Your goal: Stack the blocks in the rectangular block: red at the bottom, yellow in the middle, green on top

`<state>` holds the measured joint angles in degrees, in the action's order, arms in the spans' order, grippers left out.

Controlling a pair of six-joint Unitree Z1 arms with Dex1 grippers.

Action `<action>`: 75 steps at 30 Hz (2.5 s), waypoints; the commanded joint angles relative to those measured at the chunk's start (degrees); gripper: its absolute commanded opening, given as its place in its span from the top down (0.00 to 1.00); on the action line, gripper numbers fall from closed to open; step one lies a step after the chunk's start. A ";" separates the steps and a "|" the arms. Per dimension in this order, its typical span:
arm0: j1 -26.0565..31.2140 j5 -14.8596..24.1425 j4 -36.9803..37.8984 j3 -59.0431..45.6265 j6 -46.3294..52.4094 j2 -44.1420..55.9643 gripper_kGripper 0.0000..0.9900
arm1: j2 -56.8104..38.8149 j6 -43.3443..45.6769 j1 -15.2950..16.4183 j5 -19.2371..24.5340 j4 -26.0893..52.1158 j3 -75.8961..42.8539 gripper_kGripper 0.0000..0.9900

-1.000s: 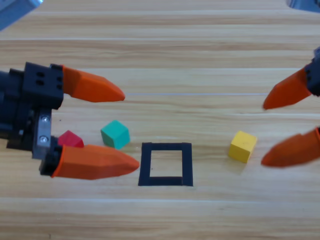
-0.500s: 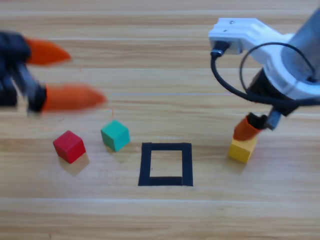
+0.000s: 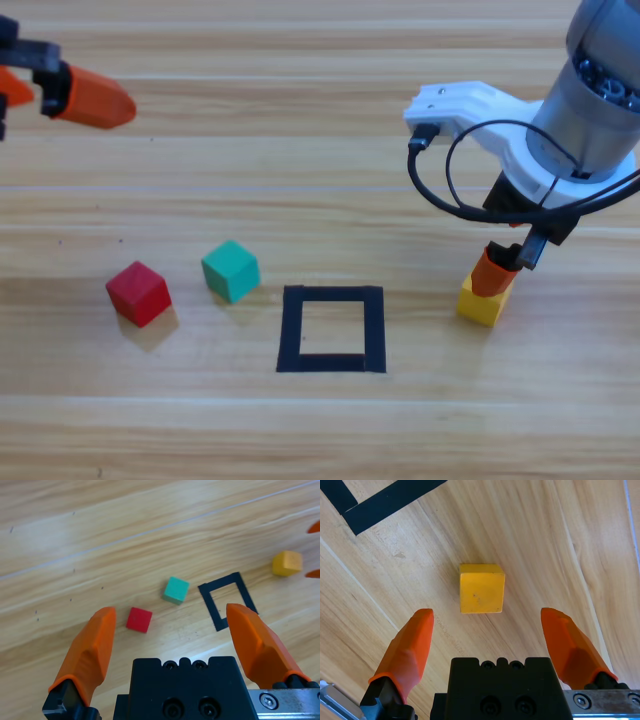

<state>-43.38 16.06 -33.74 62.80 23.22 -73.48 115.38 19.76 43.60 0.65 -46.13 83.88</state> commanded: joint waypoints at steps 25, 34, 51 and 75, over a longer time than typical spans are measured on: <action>12.36 -6.74 -15.83 8.83 -14.35 -31.28 0.06 | 14.08 2.30 -2.03 -2.23 -7.22 5.86 1.00; 12.36 -7.89 -14.95 9.27 -14.44 -36.91 0.06 | 1.87 1.42 -2.12 -2.23 -10.38 2.96 1.00; 12.36 -9.12 -13.10 11.29 -14.35 -41.92 0.06 | -1.21 0.36 -2.12 -3.90 -10.91 0.94 1.00; 12.71 -9.47 -9.06 9.79 -13.29 -45.43 0.11 | -1.38 0.28 -2.12 -5.84 -10.91 0.06 1.00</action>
<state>-32.11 7.08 -44.03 74.13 9.28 -116.30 116.23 20.75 43.06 -4.40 -56.33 85.22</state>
